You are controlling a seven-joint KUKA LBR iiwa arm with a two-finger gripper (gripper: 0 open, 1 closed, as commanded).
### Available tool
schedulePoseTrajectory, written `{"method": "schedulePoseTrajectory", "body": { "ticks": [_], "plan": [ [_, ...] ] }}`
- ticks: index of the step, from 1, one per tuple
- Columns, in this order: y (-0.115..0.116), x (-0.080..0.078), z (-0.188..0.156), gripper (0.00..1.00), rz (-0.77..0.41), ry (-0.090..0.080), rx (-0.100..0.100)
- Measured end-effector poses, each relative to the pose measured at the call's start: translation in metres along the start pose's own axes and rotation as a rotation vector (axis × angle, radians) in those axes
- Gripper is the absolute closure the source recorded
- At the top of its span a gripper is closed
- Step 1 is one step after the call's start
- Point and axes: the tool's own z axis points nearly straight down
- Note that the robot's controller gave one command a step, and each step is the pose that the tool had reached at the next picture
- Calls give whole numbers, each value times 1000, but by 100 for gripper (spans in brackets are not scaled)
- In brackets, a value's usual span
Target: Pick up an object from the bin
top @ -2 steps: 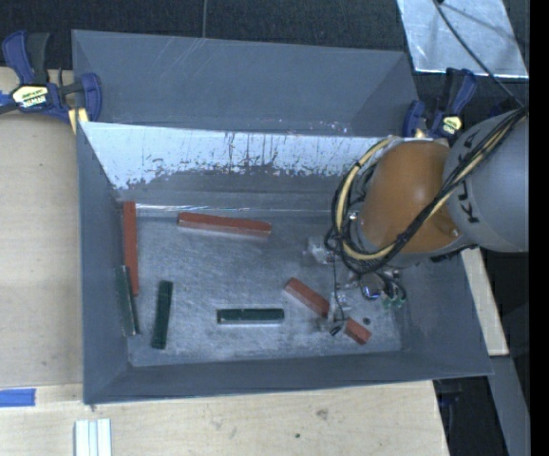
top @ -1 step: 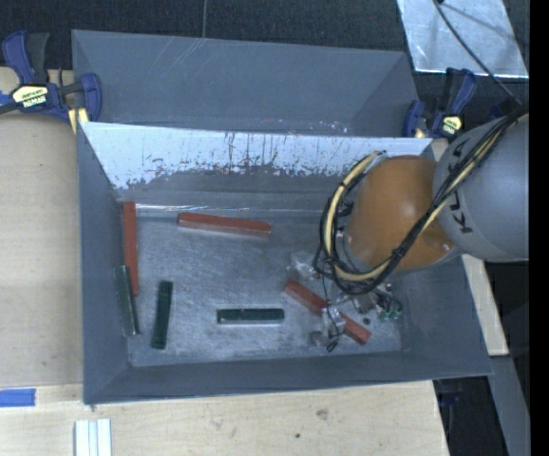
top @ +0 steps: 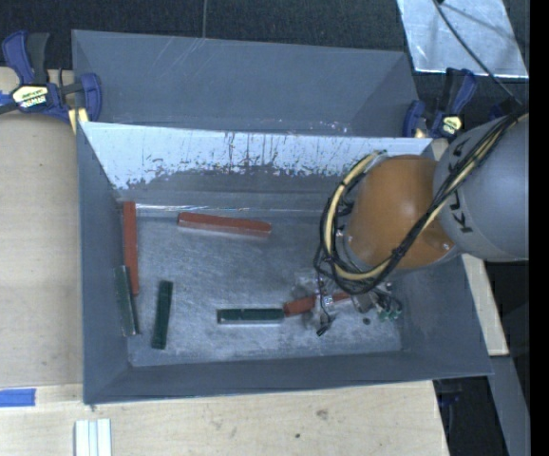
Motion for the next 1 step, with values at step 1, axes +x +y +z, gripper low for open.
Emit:
{"method": "schedulePoseTrajectory", "body": {
  "ticks": [1],
  "plan": [
    [23,12,-125,100,32,-9,2]
  ]
}}
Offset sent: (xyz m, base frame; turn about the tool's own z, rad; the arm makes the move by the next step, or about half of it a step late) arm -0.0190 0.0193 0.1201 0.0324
